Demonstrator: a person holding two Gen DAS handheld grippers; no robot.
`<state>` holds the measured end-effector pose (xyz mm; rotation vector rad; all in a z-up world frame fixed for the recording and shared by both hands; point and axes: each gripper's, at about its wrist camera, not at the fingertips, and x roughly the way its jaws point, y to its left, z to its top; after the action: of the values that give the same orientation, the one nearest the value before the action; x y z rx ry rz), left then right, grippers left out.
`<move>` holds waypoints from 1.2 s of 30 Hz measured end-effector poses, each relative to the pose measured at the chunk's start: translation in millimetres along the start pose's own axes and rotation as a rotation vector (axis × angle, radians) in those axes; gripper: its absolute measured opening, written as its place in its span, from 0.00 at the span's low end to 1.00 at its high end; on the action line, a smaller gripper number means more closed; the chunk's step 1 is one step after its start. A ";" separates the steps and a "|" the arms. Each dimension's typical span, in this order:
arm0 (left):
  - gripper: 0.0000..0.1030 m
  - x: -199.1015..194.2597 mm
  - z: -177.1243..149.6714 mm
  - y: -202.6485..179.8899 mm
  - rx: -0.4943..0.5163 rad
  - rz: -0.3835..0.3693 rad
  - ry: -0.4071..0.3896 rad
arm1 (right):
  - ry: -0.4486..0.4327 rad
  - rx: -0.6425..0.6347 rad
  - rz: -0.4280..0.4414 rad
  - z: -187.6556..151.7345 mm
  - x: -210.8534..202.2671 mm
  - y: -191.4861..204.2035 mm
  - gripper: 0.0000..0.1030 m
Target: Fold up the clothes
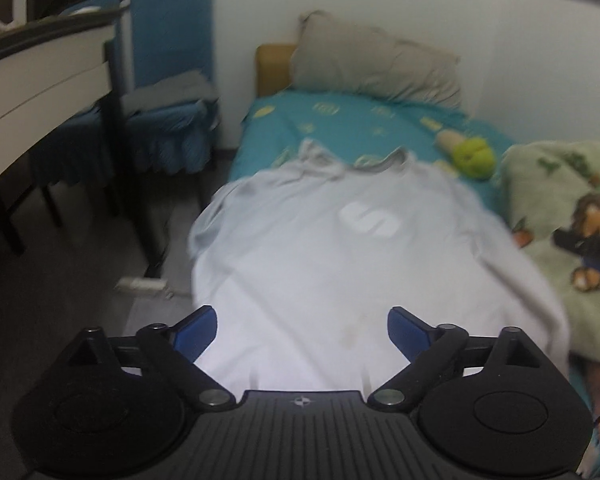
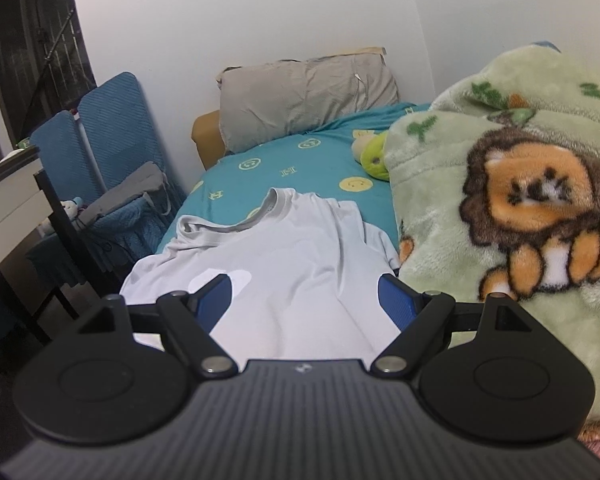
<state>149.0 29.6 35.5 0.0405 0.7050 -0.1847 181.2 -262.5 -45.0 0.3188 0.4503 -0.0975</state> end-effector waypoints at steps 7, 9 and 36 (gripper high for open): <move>1.00 41.5 -36.9 -17.1 -0.039 -0.033 -0.149 | -0.017 -0.020 0.000 -0.4 -1.1 5.5 0.80; 1.00 48.1 -52.7 -16.9 -0.025 -0.021 -0.172 | -0.015 -0.020 -0.003 -1.3 0.0 6.1 0.80; 1.00 64.3 -95.0 3.2 -0.075 0.081 -0.147 | 0.009 -0.022 -0.027 21.3 67.8 -11.4 0.79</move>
<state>136.7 32.2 -78.5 -0.0163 0.5619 -0.0826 248.8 -281.7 -60.0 0.2919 0.4641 -0.1173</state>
